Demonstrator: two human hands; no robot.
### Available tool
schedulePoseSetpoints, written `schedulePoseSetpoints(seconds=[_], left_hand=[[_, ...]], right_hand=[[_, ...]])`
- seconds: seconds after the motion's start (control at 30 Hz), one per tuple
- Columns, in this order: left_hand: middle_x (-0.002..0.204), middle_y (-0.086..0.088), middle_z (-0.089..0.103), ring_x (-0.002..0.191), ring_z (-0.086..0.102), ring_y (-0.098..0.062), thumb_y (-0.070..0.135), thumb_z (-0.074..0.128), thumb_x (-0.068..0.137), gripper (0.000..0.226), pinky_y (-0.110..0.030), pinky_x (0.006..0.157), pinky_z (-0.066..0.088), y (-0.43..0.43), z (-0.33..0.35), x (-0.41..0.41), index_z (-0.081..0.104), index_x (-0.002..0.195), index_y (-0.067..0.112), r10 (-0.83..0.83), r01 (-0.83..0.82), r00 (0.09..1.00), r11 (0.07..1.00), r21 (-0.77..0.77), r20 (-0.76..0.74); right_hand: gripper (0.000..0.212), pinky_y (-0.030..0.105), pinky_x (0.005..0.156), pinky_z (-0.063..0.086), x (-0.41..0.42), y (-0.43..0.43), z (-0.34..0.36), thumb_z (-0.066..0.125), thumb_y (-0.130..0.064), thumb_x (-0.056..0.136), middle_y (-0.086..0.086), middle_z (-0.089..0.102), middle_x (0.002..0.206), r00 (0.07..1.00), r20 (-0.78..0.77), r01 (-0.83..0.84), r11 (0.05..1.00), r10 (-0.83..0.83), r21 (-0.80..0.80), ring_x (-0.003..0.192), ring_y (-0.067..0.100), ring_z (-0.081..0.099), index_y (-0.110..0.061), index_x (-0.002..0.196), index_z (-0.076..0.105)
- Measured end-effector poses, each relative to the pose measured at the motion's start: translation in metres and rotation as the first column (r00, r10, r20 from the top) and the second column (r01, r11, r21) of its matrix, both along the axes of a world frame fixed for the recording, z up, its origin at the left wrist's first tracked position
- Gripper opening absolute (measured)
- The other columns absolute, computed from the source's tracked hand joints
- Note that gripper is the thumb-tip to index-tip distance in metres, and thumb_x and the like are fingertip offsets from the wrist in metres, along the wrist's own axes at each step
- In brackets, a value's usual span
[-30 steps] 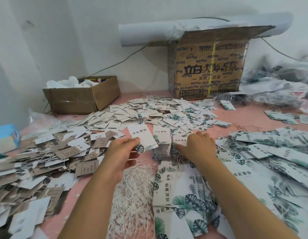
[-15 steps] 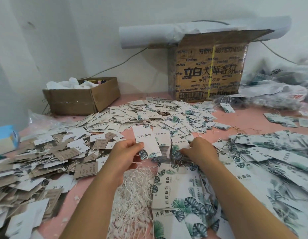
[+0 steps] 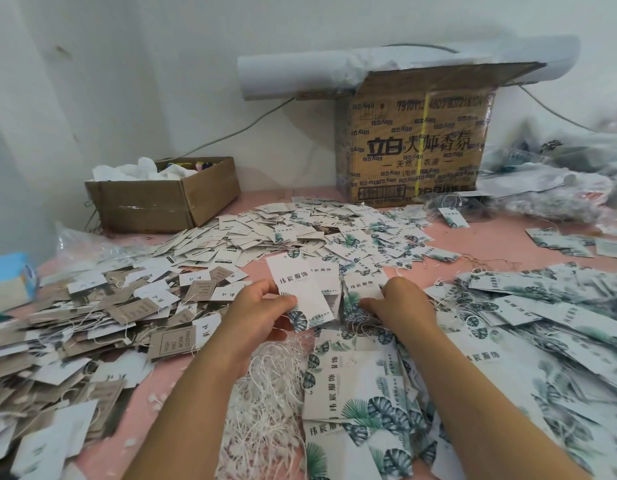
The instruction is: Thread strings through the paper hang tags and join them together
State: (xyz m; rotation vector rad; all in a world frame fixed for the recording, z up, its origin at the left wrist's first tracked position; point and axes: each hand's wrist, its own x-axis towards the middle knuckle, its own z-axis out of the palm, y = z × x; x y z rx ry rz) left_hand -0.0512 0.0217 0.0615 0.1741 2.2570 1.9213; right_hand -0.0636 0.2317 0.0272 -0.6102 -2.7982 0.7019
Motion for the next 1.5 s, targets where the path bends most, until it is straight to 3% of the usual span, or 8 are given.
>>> schedulePoseSetpoints(seconds=[0.2,0.43,0.6,0.67,0.8,1.2,1.37,1.5], left_hand=[[0.075,-0.003,0.069,0.051,0.057,-0.009,0.007,0.058,0.090,0.009,-0.021,0.049,0.046,0.000,0.000,0.000,0.062,0.097,0.010,-0.019,0.019,1.000,1.000,-0.004,-0.012],[0.078,-0.005,0.068,0.052,0.058,-0.009,0.008,0.058,0.090,0.007,-0.021,0.049,0.046,0.000,-0.001,0.000,0.062,0.095,0.011,-0.026,0.025,0.999,1.000,-0.014,-0.025],[0.070,0.001,0.069,0.050,0.058,-0.008,0.007,0.059,0.090,0.007,-0.021,0.047,0.046,-0.001,-0.001,-0.001,0.062,0.093,0.012,-0.027,0.027,0.999,1.000,-0.004,-0.030],[0.067,0.004,0.069,0.050,0.058,-0.007,0.008,0.059,0.090,0.007,-0.021,0.047,0.046,-0.001,-0.002,-0.001,0.061,0.093,0.013,-0.027,0.027,0.999,1.000,0.006,-0.032],[0.069,0.005,0.072,0.053,0.060,-0.007,0.008,0.059,0.090,0.009,-0.022,0.050,0.047,-0.002,-0.002,-0.002,0.062,0.095,0.016,-0.025,0.027,0.998,0.999,0.038,-0.057],[0.078,0.001,0.073,0.063,0.067,-0.011,0.011,0.061,0.087,0.014,-0.021,0.055,0.052,0.000,0.005,0.004,0.063,0.099,0.019,-0.098,0.110,0.990,0.985,0.130,-0.099],[0.077,0.005,0.073,0.069,0.069,-0.010,0.007,0.062,0.086,0.012,-0.022,0.055,0.053,0.001,0.011,0.003,0.063,0.094,0.017,0.134,-0.051,0.959,0.949,0.312,-0.250],[0.076,0.005,0.073,0.067,0.068,-0.006,0.007,0.061,0.088,0.012,-0.019,0.051,0.051,0.001,0.013,0.005,0.064,0.091,0.018,0.139,-0.058,0.944,0.963,0.264,-0.299]], right_hand=[[0.038,0.024,0.048,0.033,-0.002,0.003,0.003,0.068,-0.034,0.081,0.000,0.049,0.053,0.994,-0.109,-0.038,0.977,0.016,-0.209,0.046,0.015,0.040,-0.012,0.060,0.046],[0.033,0.035,0.060,0.047,-0.003,0.007,0.003,0.067,-0.031,0.084,0.014,0.062,0.068,0.990,-0.141,-0.030,0.977,0.000,-0.211,0.060,0.022,0.052,-0.007,0.067,0.052],[0.041,0.025,0.048,0.028,-0.001,0.005,0.009,0.063,-0.030,0.086,-0.001,0.038,0.051,0.956,-0.295,-0.098,0.947,0.004,-0.305,0.047,0.015,0.032,-0.013,0.058,0.039],[0.040,0.024,0.048,0.031,0.000,0.002,0.018,0.065,-0.029,0.085,-0.002,0.039,0.048,0.931,-0.362,-0.200,0.882,0.036,-0.426,0.043,0.011,0.032,-0.012,0.059,0.039],[0.034,0.019,0.052,0.035,0.008,-0.012,0.032,0.067,-0.028,0.082,-0.011,0.050,0.042,0.888,-0.384,-0.457,0.590,0.254,-0.666,0.044,0.006,0.039,-0.009,0.062,0.046],[0.034,0.019,0.046,0.028,0.015,-0.035,0.036,0.072,-0.036,0.075,-0.002,0.040,0.054,0.773,-0.336,-0.626,0.557,0.539,-0.545,0.046,0.008,0.031,-0.007,0.069,0.056],[0.032,0.013,0.043,0.032,0.025,-0.037,0.050,0.063,-0.041,0.079,-0.012,0.043,0.045,0.727,-0.303,-0.666,0.525,0.616,-0.530,0.040,0.004,0.034,-0.020,0.056,0.056],[0.023,0.019,0.045,0.032,0.025,-0.036,0.060,0.047,-0.011,0.096,-0.010,0.058,0.053,0.757,-0.432,-0.653,0.599,0.490,-0.464,0.049,0.013,0.039,-0.018,0.080,0.062]])
